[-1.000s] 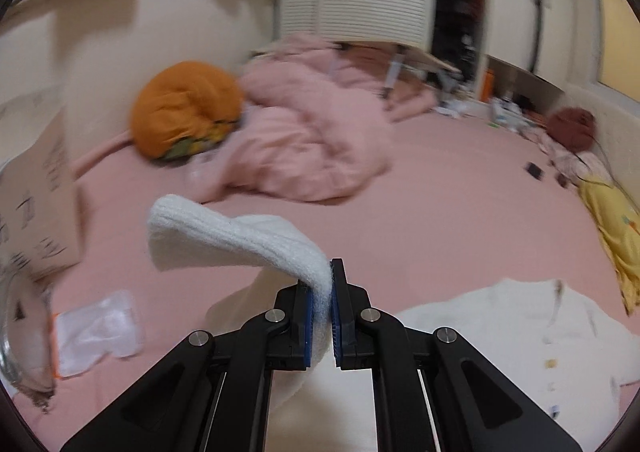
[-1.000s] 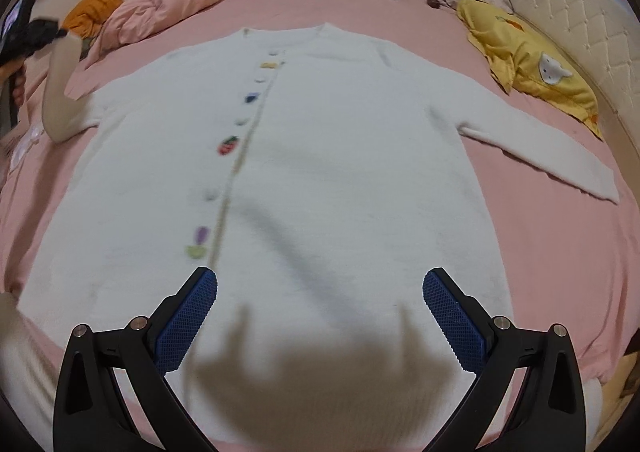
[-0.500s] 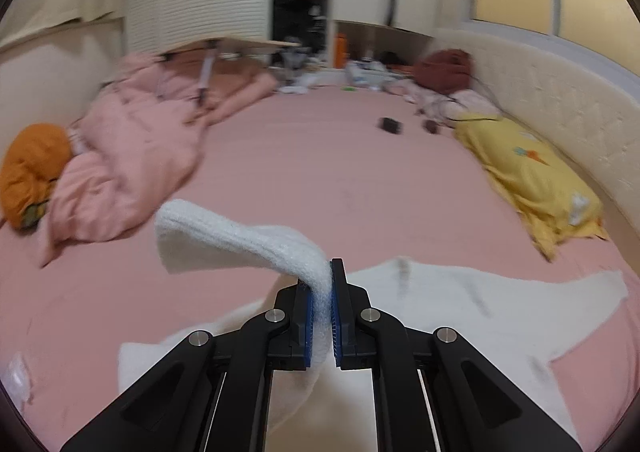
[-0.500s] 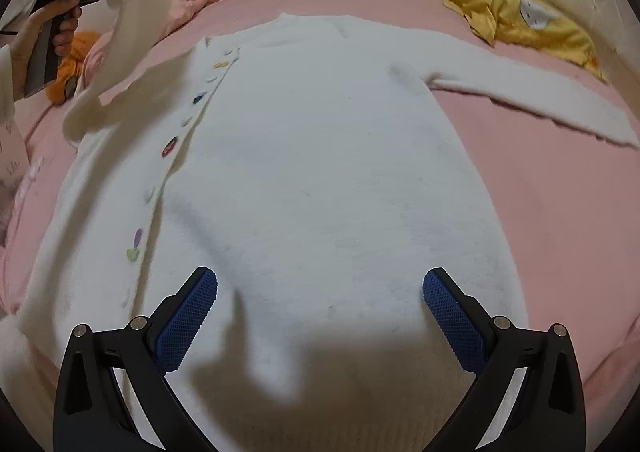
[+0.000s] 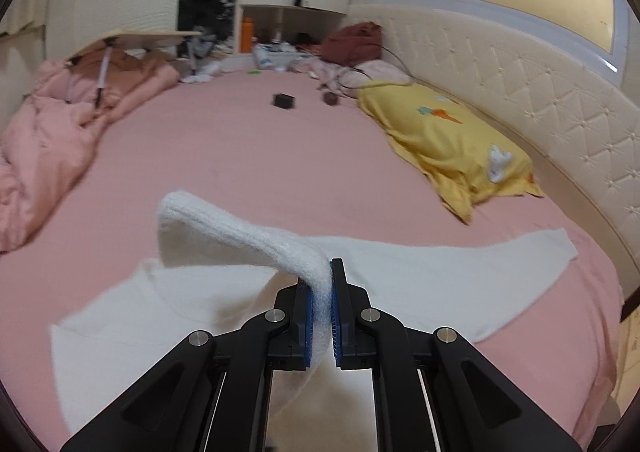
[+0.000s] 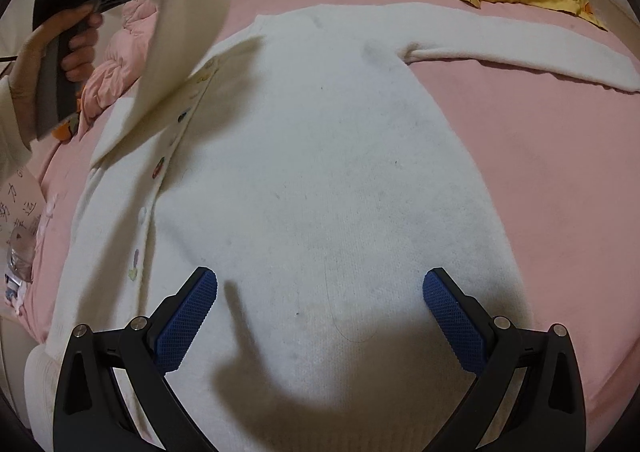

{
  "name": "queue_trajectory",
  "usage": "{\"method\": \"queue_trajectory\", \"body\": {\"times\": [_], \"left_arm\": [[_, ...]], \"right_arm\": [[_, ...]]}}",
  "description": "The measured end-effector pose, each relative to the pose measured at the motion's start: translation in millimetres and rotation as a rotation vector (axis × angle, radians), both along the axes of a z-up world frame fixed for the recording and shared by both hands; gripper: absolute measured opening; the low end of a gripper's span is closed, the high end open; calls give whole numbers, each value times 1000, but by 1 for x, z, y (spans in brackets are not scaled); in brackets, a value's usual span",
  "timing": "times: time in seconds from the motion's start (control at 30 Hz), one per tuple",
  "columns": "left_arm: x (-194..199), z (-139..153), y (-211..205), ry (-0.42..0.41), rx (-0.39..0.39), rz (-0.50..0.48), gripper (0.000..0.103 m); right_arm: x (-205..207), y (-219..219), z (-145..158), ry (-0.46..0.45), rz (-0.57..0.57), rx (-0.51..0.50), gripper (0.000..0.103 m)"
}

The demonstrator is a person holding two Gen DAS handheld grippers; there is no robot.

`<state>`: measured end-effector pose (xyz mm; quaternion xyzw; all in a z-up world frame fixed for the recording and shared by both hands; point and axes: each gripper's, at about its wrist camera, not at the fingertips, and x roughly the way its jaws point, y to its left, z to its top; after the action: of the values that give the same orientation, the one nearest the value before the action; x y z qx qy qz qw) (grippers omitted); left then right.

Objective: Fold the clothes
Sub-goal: 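Carry the held sleeve across the cardigan body with the left gripper, then open the left gripper and smooth the folded sleeve flat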

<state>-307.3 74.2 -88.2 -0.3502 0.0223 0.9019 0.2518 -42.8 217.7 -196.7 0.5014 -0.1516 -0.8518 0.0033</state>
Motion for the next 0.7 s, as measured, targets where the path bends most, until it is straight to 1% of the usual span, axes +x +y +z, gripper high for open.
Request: {"method": "queue_trajectory", "body": {"times": [0.1, 0.17, 0.2, 0.23, 0.27, 0.37, 0.43, 0.47, 0.53, 0.57, 0.6, 0.63, 0.67, 0.7], "left_arm": [[8, -18, 21, -9, -14, -17, 8], [11, -36, 38, 2, -96, -25, 8], [14, -48, 48, -1, -152, -38, 8], [16, -59, 54, -8, -183, -51, 8], [18, -71, 61, -29, -198, -65, 8], [22, -89, 74, -43, -243, -68, 8], [26, -100, 86, -29, -294, -72, 8], [30, -107, 96, -20, -338, -92, 9], [37, -115, 112, -15, -406, -135, 25], [41, -118, 121, -7, -437, -165, 51], [49, -120, 133, 17, -472, -199, 70], [59, -117, 143, 76, -489, -229, 74], [64, -114, 147, 105, -485, -258, 80], [71, -111, 154, 126, -472, -302, 83]], "right_arm": [[-2, 0, 0, -1, 2, -2, 103], [-1, 0, -1, 0, 2, -3, 103], [-1, 0, -1, 0, 2, -2, 103], [-1, -1, -1, 0, 2, 0, 103], [0, -1, -1, 0, 3, 2, 103], [0, -1, -2, 0, 2, 1, 103], [0, 0, -2, 1, 1, 0, 103], [0, -1, -2, 1, 1, 0, 103], [0, -1, -2, 1, 3, 0, 103], [0, 0, -2, 2, 2, -2, 103], [0, 0, -2, 2, 1, -3, 103], [0, 1, -2, 2, 1, -5, 103], [0, 1, -2, 2, 1, -6, 103], [-1, 1, -2, 2, 1, -6, 103]]}}
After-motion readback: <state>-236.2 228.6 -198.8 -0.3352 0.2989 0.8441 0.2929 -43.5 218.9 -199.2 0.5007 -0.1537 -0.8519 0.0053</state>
